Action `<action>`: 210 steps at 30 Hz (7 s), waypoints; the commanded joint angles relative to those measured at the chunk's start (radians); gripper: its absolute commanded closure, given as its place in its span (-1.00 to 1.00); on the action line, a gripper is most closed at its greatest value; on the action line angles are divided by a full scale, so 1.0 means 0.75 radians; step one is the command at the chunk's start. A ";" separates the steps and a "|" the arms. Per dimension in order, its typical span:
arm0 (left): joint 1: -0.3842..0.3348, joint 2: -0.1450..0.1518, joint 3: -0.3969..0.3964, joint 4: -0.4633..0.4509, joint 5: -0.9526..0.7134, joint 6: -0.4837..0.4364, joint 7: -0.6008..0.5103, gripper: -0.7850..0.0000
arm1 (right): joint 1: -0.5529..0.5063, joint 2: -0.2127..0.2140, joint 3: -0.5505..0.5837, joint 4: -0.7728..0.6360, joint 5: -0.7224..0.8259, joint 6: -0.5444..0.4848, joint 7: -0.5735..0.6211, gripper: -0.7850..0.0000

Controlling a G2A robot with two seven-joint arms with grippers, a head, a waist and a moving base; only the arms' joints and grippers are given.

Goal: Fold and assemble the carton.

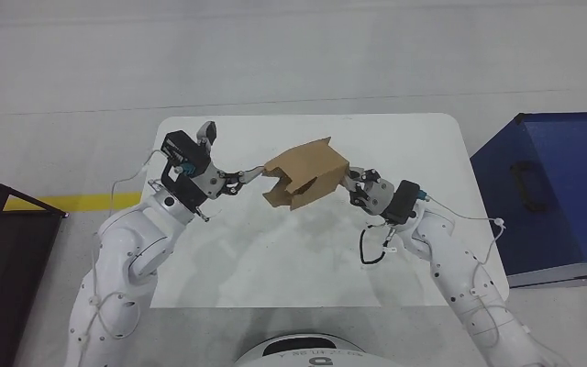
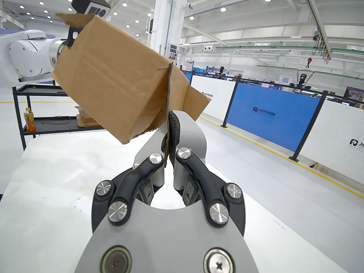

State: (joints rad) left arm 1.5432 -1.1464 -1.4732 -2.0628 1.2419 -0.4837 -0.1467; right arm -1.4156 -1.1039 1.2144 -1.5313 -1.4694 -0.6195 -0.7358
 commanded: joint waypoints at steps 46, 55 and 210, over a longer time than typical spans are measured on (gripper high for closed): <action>-0.160 0.013 0.245 -0.041 0.347 -0.073 -0.041 -1.00 | -0.015 0.008 -0.021 -0.068 -0.031 -0.019 0.038 1.00; -0.079 0.030 0.108 -0.074 0.261 -0.109 0.010 -1.00 | -0.026 0.010 0.015 -0.003 0.034 0.001 -0.016 1.00; 0.009 0.080 0.039 0.196 -1.441 -0.065 -0.679 -1.00 | -0.039 -0.077 0.062 0.055 0.232 0.058 0.087 1.00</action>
State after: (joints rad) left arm 1.5564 -1.0880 -1.4463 -1.9394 0.2513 -0.5514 -0.6236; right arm -1.4449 -1.1613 1.2584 -1.4948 -1.3033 -0.5774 -0.6702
